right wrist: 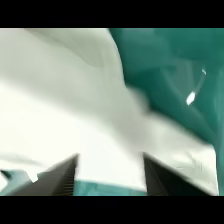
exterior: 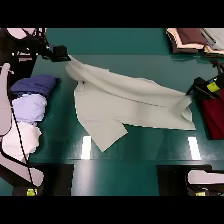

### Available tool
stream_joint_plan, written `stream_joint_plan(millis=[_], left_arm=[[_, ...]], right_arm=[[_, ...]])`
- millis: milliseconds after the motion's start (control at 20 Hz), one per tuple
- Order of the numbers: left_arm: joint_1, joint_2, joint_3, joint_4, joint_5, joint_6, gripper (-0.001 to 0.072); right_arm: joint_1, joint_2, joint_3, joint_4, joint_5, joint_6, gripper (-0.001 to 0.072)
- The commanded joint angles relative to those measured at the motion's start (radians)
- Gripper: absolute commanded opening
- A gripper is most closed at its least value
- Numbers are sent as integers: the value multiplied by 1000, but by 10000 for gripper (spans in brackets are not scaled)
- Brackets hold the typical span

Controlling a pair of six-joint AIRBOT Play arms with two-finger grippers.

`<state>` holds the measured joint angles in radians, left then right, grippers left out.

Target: Fold the shirts.

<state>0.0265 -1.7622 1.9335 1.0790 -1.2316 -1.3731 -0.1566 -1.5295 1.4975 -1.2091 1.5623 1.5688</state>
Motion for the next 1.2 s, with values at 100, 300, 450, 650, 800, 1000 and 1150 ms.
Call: stream_joint_plan(millis=[100, 300, 450, 650, 800, 1000, 1150], left_arm=[[85, -27, 41, -1, -201, -68, 569], [103, 97, -151, 31, -232, -66, 569], [75, 244, -467, 33, -134, -45, 569], [-10, 431, -916, 30, 54, -31, 569], [-72, 463, -1095, -31, 149, -31, 569], [-151, 462, -1169, -117, 232, -1, 569], [-179, 462, -1169, -138, 273, -7, 476]], right_arm=[[-7, -62, 122, 37, 5, -60, 487], [-6, 100, -60, 40, -29, -87, 483], [-6, 227, -219, 40, -56, -93, 483], [-6, 350, -344, 40, -95, -93, 483], [-6, 392, -360, 41, -97, -93, 483], [-6, 414, -360, 41, -96, -93, 483], [-6, 414, -360, 41, -93, -93, 482]])
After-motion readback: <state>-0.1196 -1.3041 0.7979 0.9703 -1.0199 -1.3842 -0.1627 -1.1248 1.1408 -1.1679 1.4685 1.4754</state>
